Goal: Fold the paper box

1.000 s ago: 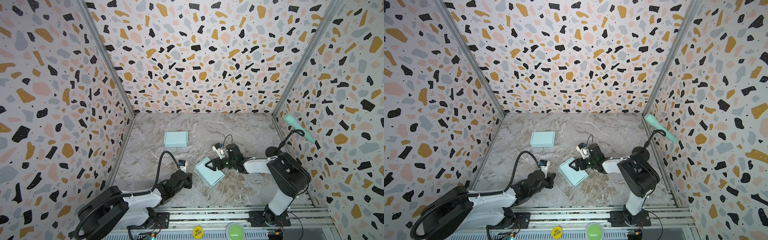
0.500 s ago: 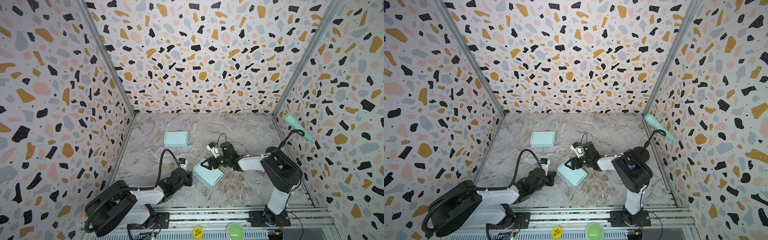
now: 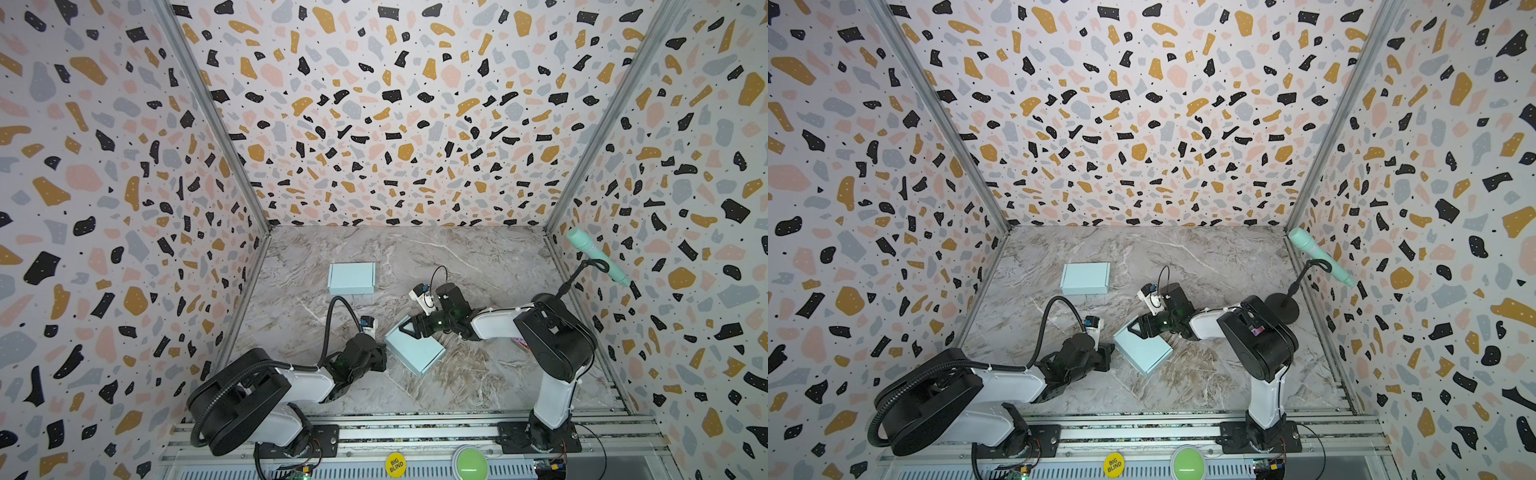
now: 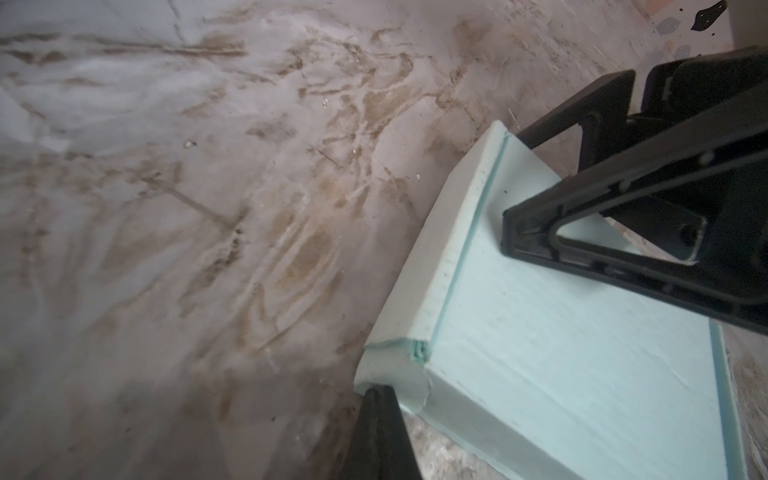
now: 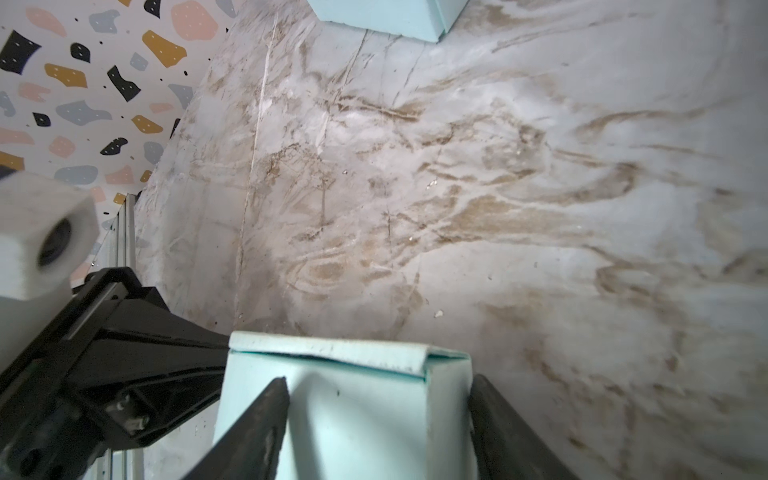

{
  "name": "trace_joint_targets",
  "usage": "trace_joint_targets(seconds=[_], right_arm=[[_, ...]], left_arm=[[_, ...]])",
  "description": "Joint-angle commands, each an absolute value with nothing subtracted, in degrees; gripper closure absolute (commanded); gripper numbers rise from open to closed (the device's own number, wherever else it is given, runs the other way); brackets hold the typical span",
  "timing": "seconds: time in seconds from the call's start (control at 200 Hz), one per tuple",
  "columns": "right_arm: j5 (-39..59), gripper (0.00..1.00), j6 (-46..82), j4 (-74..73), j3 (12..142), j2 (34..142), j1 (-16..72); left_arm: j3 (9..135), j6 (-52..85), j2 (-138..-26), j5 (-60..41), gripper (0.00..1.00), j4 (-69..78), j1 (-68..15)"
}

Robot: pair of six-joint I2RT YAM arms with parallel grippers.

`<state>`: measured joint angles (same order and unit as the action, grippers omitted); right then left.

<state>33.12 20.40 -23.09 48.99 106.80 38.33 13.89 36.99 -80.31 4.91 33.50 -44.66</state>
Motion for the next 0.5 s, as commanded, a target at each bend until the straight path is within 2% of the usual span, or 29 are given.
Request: trace_joint_targets(seconds=[0.0, 0.205, 0.395, 0.491], right_arm=[[37.29, 0.31, 20.24, -21.9, 50.36, 107.23, 40.95], [35.99, 0.3, 19.47, -20.53, 50.89, 106.76, 41.07], [31.02, 0.18, 18.07, -16.67, 51.15, 102.91, 39.9], [29.62, 0.12, 18.45, -15.63, 50.26, 99.25, 38.07]], left_arm=[[15.25, 36.27, -80.93, 3.94, 0.97, 38.03, -44.3], [14.87, 36.52, -80.45, 3.36, 0.97, 37.98, -44.3], [11.65, 36.83, -75.4, 3.08, 0.92, 34.99, -44.29], [10.17, 37.13, -70.92, 2.05, 0.84, 32.0, -44.3]])
